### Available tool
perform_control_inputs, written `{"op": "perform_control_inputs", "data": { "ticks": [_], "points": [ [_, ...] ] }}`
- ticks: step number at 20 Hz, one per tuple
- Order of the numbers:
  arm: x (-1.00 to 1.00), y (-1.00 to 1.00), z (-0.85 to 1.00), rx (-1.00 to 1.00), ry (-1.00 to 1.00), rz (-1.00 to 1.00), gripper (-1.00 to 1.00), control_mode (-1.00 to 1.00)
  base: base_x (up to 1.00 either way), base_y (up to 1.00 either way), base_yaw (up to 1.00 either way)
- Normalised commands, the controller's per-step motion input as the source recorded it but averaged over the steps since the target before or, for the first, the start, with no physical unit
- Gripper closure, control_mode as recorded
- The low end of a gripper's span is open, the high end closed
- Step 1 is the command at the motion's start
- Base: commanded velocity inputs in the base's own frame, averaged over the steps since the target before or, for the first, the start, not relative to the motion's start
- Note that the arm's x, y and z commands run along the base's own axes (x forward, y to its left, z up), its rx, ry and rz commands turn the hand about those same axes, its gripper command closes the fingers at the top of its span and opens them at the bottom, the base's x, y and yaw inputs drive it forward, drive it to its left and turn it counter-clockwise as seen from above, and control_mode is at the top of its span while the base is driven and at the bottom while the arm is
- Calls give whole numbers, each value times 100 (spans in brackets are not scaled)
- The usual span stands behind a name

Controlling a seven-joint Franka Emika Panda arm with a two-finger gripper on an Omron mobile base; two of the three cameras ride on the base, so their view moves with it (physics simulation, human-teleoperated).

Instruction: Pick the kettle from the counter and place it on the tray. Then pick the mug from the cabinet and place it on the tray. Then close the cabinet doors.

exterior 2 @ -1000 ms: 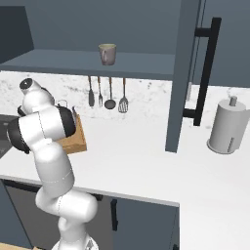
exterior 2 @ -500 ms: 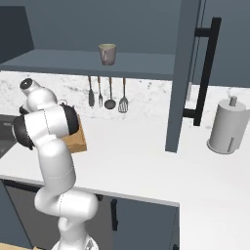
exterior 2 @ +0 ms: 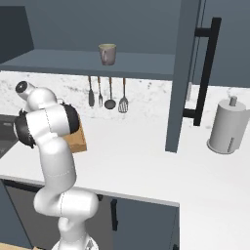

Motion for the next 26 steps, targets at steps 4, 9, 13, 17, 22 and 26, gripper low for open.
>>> {"op": "perform_control_inputs", "data": {
  "ticks": [4, 9, 13, 17, 22, 26],
  "points": [
    [0, 16, -1, 0, -3, 0, 100, -100, 0, 0, 0],
    [4, 2, -2, 0, 0, 0, 100, -100, 0, 0, 0],
    [0, 0, -1, 0, 0, 0, -100, -100, 0, 0, 0],
    [0, 0, -5, 0, 0, 0, -100, -100, 0, 0, 0],
    [0, 0, -1, 0, -7, 0, -100, -100, 0, 0, 0],
    [-4, 0, 0, 0, -17, 0, -100, -100, 0, 0, 0]
  ]
}}
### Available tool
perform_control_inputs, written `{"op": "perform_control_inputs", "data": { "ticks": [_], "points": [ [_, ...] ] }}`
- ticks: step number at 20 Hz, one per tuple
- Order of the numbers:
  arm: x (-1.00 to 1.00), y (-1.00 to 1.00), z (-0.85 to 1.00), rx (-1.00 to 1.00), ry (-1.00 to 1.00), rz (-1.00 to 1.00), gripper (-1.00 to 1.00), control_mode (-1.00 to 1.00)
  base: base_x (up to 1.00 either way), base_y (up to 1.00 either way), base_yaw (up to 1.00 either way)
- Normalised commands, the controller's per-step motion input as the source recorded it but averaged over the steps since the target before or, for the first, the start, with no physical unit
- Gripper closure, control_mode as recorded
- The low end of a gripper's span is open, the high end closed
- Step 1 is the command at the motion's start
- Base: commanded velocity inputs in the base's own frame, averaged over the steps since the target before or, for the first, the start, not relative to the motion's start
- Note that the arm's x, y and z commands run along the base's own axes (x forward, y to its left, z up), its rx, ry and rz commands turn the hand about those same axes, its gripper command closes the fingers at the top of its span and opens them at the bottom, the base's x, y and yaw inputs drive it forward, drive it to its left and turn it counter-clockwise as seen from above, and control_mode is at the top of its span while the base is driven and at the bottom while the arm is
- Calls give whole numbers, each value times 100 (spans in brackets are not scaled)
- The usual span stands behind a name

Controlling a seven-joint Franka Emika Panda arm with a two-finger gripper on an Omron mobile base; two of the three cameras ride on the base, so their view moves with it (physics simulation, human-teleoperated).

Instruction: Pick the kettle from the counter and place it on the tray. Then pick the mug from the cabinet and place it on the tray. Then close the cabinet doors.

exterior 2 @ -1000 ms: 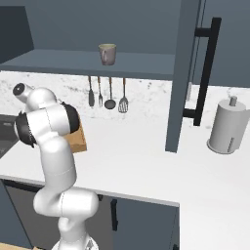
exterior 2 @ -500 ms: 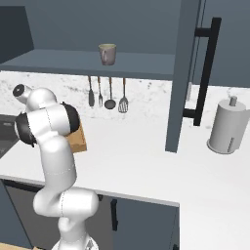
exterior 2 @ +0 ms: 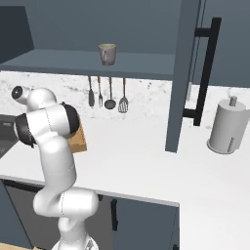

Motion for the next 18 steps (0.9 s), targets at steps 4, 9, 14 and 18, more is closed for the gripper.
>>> {"op": "perform_control_inputs", "data": {
  "ticks": [4, 9, 14, 18],
  "points": [
    [-41, 0, 0, 0, -17, 0, -100, -100, 0, 0, 0],
    [-75, 0, 12, 0, -11, 0, -100, -100, 0, 0, 0],
    [-74, -1, 53, 2, -1, 0, -100, -100, 0, 0, 0],
    [-72, -16, 69, 5, 0, 0, -100, -100, 0, 0, 0]
  ]
}}
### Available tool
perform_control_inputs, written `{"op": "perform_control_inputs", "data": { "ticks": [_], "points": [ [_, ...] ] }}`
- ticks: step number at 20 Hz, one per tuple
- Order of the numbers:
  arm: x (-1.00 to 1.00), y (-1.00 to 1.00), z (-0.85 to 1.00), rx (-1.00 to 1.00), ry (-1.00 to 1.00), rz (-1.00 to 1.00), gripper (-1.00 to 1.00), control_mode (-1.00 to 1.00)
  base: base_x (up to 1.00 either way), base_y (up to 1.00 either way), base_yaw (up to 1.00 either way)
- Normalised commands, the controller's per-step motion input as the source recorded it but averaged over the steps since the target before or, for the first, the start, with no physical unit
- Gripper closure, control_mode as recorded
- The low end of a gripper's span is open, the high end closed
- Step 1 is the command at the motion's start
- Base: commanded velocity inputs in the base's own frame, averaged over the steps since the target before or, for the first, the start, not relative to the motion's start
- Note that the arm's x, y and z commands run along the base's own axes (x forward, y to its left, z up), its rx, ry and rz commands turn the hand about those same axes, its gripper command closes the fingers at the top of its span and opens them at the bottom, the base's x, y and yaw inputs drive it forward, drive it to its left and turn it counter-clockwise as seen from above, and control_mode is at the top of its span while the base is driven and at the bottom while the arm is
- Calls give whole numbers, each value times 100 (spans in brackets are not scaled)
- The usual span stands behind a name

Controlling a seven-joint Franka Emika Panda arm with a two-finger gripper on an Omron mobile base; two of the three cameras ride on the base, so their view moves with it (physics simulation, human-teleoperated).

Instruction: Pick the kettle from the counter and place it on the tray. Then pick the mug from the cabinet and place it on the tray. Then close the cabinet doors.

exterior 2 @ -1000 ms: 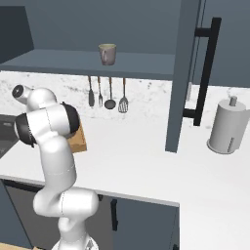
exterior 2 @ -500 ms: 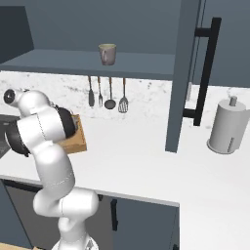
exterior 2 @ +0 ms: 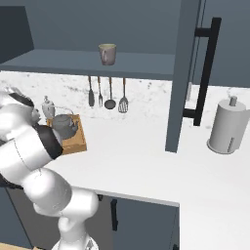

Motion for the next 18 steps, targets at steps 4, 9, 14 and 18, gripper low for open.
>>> {"op": "perform_control_inputs", "data": {
  "ticks": [4, 9, 14, 18],
  "points": [
    [-67, -21, 55, -1, 2, 0, -100, -100, 0, 0, 0],
    [-63, -25, 59, -5, 11, 0, -100, -100, 0, 0, 0],
    [-55, -48, 28, -4, 14, 8, -100, -100, 0, 0, 0],
    [-12, -28, -2, -2, 1, 11, -100, -100, 0, 0, 0]
  ]
}}
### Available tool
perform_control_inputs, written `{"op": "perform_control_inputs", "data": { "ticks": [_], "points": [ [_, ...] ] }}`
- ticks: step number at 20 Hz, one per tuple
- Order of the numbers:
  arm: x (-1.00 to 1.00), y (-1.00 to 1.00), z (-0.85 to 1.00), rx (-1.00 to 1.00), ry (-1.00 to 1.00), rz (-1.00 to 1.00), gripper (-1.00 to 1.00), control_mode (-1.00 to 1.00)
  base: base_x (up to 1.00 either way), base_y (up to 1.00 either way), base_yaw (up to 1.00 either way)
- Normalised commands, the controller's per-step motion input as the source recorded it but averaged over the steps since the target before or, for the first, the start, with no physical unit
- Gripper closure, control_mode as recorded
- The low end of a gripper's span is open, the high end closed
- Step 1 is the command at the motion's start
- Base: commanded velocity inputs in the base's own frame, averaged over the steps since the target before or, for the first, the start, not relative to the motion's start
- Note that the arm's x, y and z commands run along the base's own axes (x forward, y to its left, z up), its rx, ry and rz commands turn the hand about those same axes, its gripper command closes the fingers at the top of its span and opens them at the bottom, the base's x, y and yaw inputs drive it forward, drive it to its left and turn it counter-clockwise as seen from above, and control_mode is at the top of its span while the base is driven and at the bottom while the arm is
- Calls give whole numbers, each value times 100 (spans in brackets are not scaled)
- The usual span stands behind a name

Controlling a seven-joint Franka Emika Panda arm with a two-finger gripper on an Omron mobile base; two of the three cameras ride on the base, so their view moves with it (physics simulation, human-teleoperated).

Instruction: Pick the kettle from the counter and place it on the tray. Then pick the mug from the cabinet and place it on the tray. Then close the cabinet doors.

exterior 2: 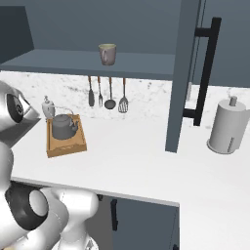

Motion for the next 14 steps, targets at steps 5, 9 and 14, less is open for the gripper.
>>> {"op": "perform_control_inputs", "data": {
  "ticks": [5, 9, 14],
  "points": [
    [-21, -7, 6, -16, 1, 17, -100, -100, 0, 0, 0],
    [-42, -18, 40, -27, 17, 12, -100, -100, 0, 0, 0],
    [-58, -60, 59, -22, 24, 4, -100, -100, 0, 0, 0]
  ]
}}
